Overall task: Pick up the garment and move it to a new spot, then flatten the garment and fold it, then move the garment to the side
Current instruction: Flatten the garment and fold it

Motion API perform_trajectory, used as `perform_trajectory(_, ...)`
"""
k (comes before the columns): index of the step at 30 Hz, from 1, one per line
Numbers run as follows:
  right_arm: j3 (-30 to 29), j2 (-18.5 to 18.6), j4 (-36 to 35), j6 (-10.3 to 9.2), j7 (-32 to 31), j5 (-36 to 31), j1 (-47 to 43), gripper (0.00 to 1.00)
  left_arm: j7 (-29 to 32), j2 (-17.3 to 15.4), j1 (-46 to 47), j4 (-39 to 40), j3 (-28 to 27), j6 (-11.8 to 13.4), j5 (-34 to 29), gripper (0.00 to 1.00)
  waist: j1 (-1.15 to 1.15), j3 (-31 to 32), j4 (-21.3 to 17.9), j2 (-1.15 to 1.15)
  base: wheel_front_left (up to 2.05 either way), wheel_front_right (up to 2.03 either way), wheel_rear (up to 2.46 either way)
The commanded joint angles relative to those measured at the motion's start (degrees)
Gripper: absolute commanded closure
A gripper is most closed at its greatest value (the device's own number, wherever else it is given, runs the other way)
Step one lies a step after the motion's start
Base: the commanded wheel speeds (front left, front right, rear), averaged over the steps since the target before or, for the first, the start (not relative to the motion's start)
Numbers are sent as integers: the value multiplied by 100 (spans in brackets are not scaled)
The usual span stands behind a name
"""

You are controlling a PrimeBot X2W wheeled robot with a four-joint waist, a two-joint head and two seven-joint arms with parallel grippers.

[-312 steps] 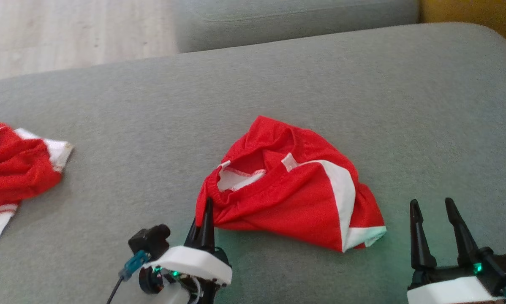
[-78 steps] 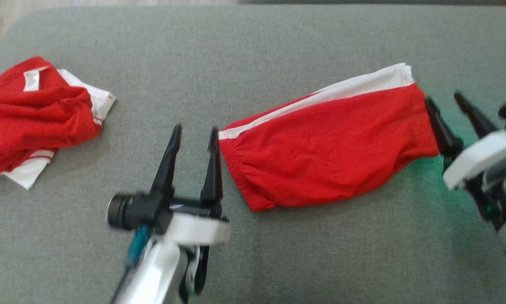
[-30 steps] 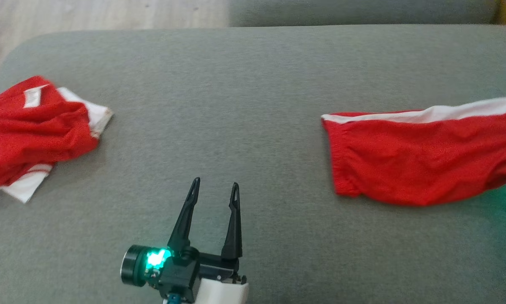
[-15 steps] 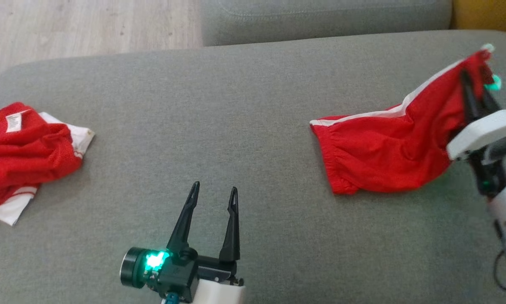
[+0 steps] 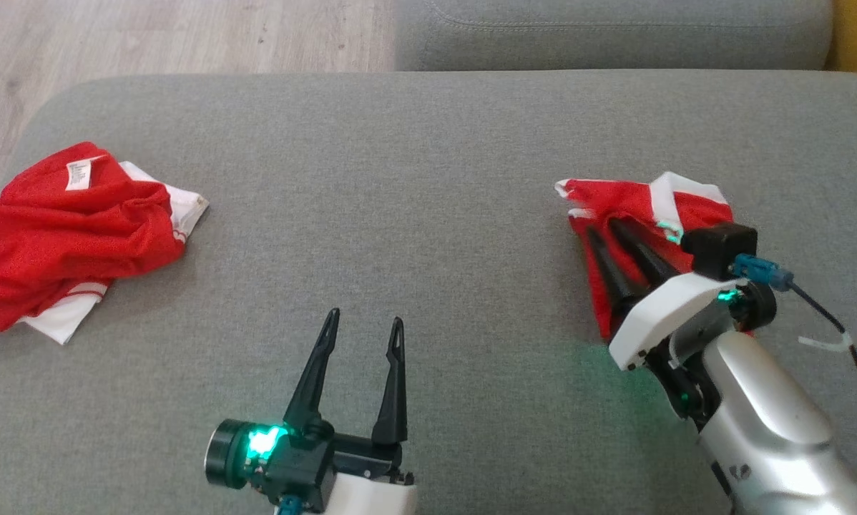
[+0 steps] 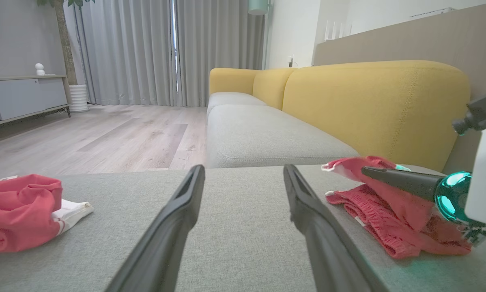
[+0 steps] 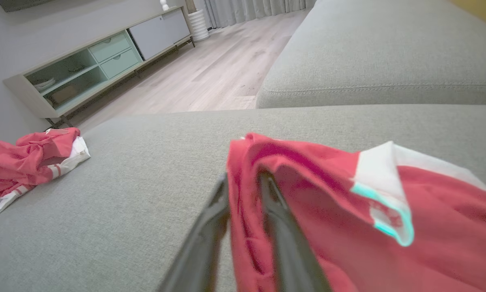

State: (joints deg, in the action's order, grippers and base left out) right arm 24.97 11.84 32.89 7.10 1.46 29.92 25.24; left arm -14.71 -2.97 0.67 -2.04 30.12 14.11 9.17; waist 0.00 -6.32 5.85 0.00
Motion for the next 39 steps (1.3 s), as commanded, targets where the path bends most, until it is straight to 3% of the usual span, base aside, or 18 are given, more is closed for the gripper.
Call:
perform_trajectory(1, 40, 3, -333, 39, 17, -42, -19, 0, -29, 9, 93, 198, -142, 13, 42, 0, 0, -6, 16, 0, 0, 0, 0)
perform_trajectory(12, -566, 460, -1547, 39, -258, -272, -916, 0, -29, 9, -22, 189, -185, 1, 54, 0, 0, 164, -59, 0, 0, 0, 0)
perform_trajectory(13, -649, 499, -1573, 39, -320, -328, -970, 55, -29, 9, -28, 188, -176, -11, 50, 0, 0, 170, -42, 0, 0, 0, 0)
perform_trajectory(14, -706, 539, -1578, 39, -384, -387, -1002, 100, -29, 9, -30, 188, -162, -25, 45, 0, 0, 171, -15, 0, 0, 0, 0)
perform_trajectory(19, -856, 795, -1294, 39, -688, -598, -881, 100, -29, 9, 30, 214, -79, -32, 50, 0, 0, 66, 223, 0, 0, 0, 0)
perform_trajectory(24, -917, 1156, -505, 39, -965, -734, -538, 100, -29, 9, 110, 237, 51, 14, 150, 0, 0, -124, 657, 0, 0, 0, 0)
perform_trajectory(31, -767, 1192, 207, 39, -1108, -489, -103, 100, -29, 9, 201, 245, 190, 68, 254, 0, 0, -319, 1027, 0, 0, 0, 0)
perform_trajectory(34, -777, 1152, 321, 39, -729, -521, 193, 100, -29, 9, 259, 265, 247, 94, 274, 0, 0, -398, 1106, 0, 0, 0, 0)
perform_trajectory(39, -813, 902, 350, 39, 490, -581, 661, 100, -29, 9, 287, 260, 267, 158, 281, 0, 0, -420, 1075, 0, 0, 0, 0)
